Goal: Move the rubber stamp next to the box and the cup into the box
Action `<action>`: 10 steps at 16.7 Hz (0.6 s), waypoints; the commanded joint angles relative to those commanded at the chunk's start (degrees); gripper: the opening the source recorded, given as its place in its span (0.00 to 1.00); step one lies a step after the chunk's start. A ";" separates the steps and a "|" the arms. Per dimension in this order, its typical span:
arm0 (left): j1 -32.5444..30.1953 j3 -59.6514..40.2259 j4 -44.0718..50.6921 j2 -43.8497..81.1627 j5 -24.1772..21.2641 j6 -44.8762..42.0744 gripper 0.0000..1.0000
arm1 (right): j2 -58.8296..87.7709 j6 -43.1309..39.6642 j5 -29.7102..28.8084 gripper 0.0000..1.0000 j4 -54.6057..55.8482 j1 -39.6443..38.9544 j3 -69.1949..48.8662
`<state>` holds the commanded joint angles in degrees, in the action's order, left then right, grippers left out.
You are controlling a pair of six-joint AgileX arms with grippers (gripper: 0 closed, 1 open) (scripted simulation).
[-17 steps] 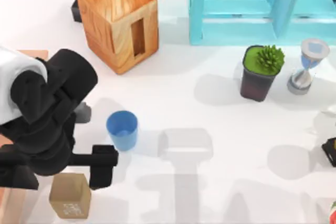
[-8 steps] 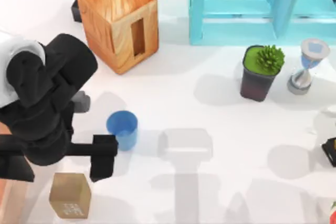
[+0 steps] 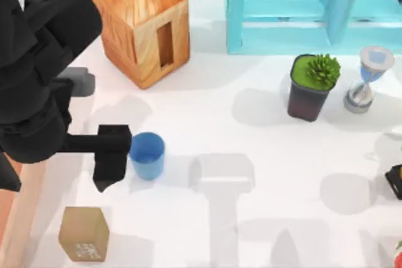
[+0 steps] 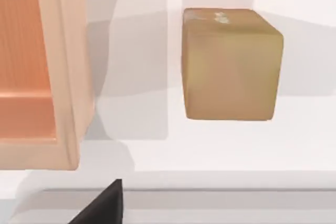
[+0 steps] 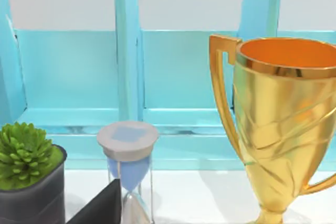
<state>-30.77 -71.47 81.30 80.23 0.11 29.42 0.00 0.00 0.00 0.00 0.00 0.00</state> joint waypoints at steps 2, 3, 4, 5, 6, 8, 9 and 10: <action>-0.01 -1.16 1.23 -0.20 -0.03 -0.01 1.00 | 0.00 0.00 0.00 1.00 0.00 0.00 0.00; -0.01 -1.16 1.23 -0.20 -0.03 -0.01 1.00 | 0.00 0.00 0.00 1.00 0.00 0.00 0.00; -0.01 -1.16 1.23 -0.20 -0.03 -0.01 1.00 | 0.00 0.00 0.00 1.00 0.00 0.00 0.00; 0.11 -0.99 1.07 0.02 -0.03 -0.01 1.00 | 0.00 0.00 0.00 1.00 0.00 0.00 0.00; 0.08 -1.13 1.04 0.17 -0.02 0.01 1.00 | 0.00 0.00 0.00 1.00 0.00 0.00 0.00; -0.27 -2.99 0.43 2.25 0.04 0.38 1.00 | 0.00 0.00 0.00 1.00 0.00 0.00 0.00; -0.54 -4.55 -0.16 4.21 0.05 0.68 1.00 | 0.00 0.00 0.00 1.00 0.00 0.00 0.00; -0.86 -6.40 -0.93 6.77 0.04 1.02 1.00 | 0.00 0.00 0.00 1.00 0.00 0.00 0.00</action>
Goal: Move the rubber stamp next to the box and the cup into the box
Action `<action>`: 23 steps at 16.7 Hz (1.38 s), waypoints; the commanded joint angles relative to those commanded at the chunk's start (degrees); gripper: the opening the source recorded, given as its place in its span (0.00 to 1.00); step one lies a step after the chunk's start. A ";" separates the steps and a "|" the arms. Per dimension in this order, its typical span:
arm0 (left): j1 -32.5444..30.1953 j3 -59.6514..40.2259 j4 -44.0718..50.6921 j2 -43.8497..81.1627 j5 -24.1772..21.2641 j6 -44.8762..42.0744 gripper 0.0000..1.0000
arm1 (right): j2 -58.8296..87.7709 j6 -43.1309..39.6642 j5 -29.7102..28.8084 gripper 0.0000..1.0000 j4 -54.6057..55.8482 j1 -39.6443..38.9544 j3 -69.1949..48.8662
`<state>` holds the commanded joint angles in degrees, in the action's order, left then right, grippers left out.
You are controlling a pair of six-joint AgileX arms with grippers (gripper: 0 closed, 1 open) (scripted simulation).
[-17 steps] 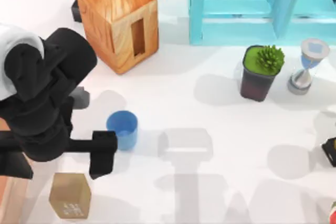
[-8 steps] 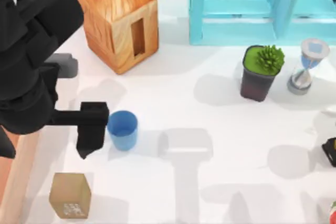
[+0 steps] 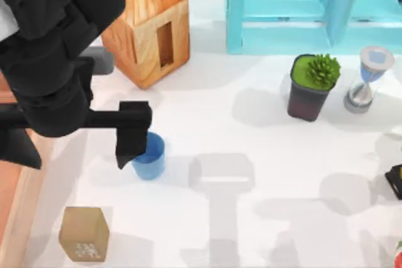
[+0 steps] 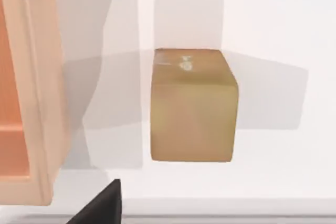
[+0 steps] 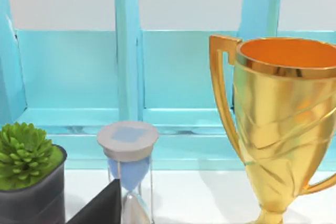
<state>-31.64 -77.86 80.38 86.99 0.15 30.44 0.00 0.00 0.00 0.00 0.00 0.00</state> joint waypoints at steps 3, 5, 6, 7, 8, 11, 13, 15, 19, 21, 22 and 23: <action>-1.16 -6.51 -2.99 10.83 -0.09 1.11 1.00 | 0.00 0.00 0.00 1.00 0.00 0.00 0.00; -1.95 -10.98 -5.24 18.43 -0.11 1.80 1.00 | 0.00 0.00 0.00 1.00 0.00 0.00 0.00; -2.31 -13.05 -6.36 21.60 -0.12 2.11 1.00 | 0.00 0.00 0.00 1.00 0.00 0.00 0.00; -2.62 -14.89 -7.40 24.18 -0.14 2.38 1.00 | 0.00 0.00 0.00 1.00 0.00 0.00 0.00; -2.86 -16.41 -8.34 26.16 -0.16 2.58 1.00 | 0.00 0.00 0.00 1.00 0.00 0.00 0.00; -3.14 -18.30 -9.66 28.46 -0.22 2.80 1.00 | 0.00 0.00 0.00 1.00 0.00 0.00 0.00; -3.14 -18.30 -9.66 28.46 -0.22 2.80 1.00 | 0.00 0.00 0.00 1.00 0.00 0.00 0.00; -2.84 -17.98 -9.73 28.34 -0.22 2.74 1.00 | 0.00 0.00 0.00 1.00 0.00 0.00 0.00; -2.97 -14.05 -15.12 29.67 -0.23 2.58 1.00 | 0.00 0.00 0.00 1.00 0.00 0.00 0.00; -2.96 -11.07 -19.21 30.77 -0.24 2.60 1.00 | 0.00 0.00 0.00 1.00 0.00 0.00 0.00; -2.97 -9.59 -21.26 31.34 -0.24 2.61 1.00 | 0.00 0.00 0.00 1.00 0.00 0.00 0.00; -2.99 -8.25 -23.15 31.86 -0.24 2.60 1.00 | 0.00 0.00 0.00 1.00 0.00 0.00 0.00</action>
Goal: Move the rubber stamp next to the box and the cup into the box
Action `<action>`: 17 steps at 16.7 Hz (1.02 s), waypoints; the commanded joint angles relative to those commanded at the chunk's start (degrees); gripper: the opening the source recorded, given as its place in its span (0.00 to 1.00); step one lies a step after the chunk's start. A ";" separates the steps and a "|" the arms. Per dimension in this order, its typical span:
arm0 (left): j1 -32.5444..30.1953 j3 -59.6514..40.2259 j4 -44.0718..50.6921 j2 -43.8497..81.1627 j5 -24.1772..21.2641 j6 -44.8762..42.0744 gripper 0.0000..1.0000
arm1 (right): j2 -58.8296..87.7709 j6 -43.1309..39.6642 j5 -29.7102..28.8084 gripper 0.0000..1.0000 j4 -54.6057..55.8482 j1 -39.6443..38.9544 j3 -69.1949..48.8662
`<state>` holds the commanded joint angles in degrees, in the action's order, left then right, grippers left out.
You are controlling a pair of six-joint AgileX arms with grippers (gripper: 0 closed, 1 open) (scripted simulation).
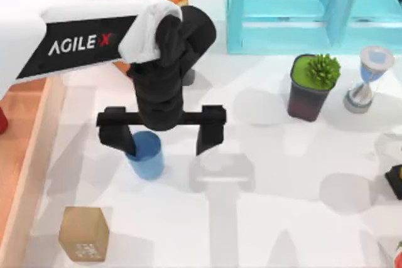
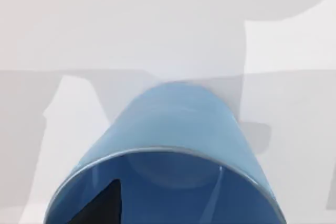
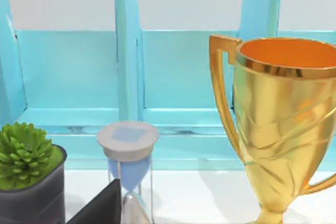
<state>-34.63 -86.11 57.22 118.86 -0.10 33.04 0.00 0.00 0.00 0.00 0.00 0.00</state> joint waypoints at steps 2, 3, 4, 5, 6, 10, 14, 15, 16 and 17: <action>-0.02 1.89 -2.63 0.74 -0.01 0.01 1.00 | 0.00 0.00 0.00 1.00 0.00 0.00 0.00; -0.02 2.24 -3.08 0.88 -0.01 0.02 1.00 | 0.00 0.00 0.00 1.00 0.00 0.00 0.00; -0.02 2.24 -3.08 0.88 -0.01 0.02 1.00 | 0.00 0.00 0.00 1.00 0.00 0.00 0.00; -0.02 2.24 -3.08 0.88 -0.01 0.02 1.00 | 0.00 0.00 0.00 1.00 0.00 0.00 0.00; -0.02 2.24 -3.08 0.88 -0.01 0.02 1.00 | 0.00 0.00 0.00 1.00 0.00 0.00 0.00; -0.02 2.24 -3.08 0.88 -0.01 0.02 0.70 | 0.00 0.00 0.00 1.00 0.00 0.00 0.00; -0.02 2.24 -3.08 0.88 -0.01 0.02 0.40 | 0.00 0.00 0.00 1.00 0.00 0.00 0.00; -0.02 2.24 -3.08 0.88 -0.01 0.02 0.32 | 0.00 0.00 0.00 1.00 0.00 0.00 0.00; -0.02 2.24 -3.08 0.88 -0.01 0.02 0.25 | 0.00 0.00 0.00 1.00 0.00 0.00 0.00; -0.02 2.24 -3.08 0.88 -0.01 0.02 0.17 | 0.00 0.00 0.00 1.00 0.00 0.00 0.00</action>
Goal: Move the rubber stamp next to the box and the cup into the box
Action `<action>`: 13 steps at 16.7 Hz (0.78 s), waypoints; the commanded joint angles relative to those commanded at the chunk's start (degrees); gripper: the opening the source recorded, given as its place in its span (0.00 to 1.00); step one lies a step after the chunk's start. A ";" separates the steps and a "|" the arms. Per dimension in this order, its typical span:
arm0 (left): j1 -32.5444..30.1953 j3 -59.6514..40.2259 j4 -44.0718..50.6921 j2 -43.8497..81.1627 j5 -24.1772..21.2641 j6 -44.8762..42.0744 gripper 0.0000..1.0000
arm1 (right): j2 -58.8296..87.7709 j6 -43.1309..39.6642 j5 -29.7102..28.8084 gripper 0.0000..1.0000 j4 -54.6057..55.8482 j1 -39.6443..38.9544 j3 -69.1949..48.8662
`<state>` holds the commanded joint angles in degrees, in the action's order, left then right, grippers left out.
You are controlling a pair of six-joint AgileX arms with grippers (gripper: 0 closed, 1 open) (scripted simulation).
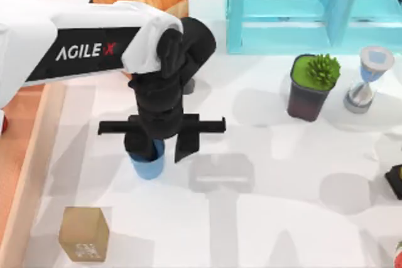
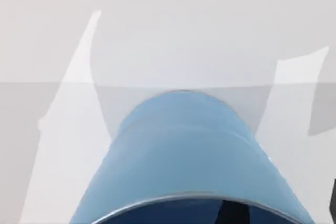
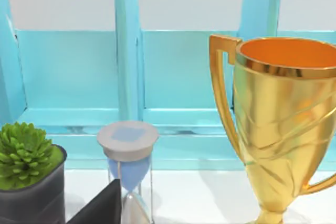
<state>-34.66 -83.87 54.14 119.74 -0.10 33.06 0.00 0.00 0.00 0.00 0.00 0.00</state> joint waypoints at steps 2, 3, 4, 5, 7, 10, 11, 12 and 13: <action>0.00 0.00 0.00 0.00 0.00 0.00 0.02 | 0.00 0.00 0.00 1.00 0.00 0.00 0.00; 0.00 0.00 0.00 0.00 0.00 0.00 0.00 | 0.00 0.00 0.00 1.00 0.00 0.00 0.00; 0.00 0.00 0.00 0.00 0.00 0.00 0.00 | 0.00 0.00 0.00 1.00 0.00 0.00 0.00; 0.00 0.00 0.00 0.00 0.00 0.00 0.00 | 0.00 0.00 0.00 1.00 0.00 0.00 0.00; 0.00 0.00 0.00 0.00 0.00 0.00 0.00 | 0.00 0.00 0.00 1.00 0.00 0.00 0.00; 0.00 0.00 0.00 0.00 0.00 0.00 0.00 | 0.00 0.00 0.00 1.00 0.00 0.00 0.00; 0.06 0.00 0.00 -0.10 0.01 -0.06 0.00 | 0.00 0.00 0.00 1.00 0.00 0.00 0.00; 0.20 -0.07 0.19 -0.27 0.02 -0.23 0.00 | 0.00 0.00 0.00 1.00 0.00 0.00 0.00; 0.77 -0.30 0.94 -0.96 0.02 -0.92 0.00 | 0.00 0.00 0.00 1.00 0.00 0.00 0.00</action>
<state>-33.89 -84.16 55.08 118.77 -0.08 32.14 0.00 0.00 0.00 0.00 0.00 0.00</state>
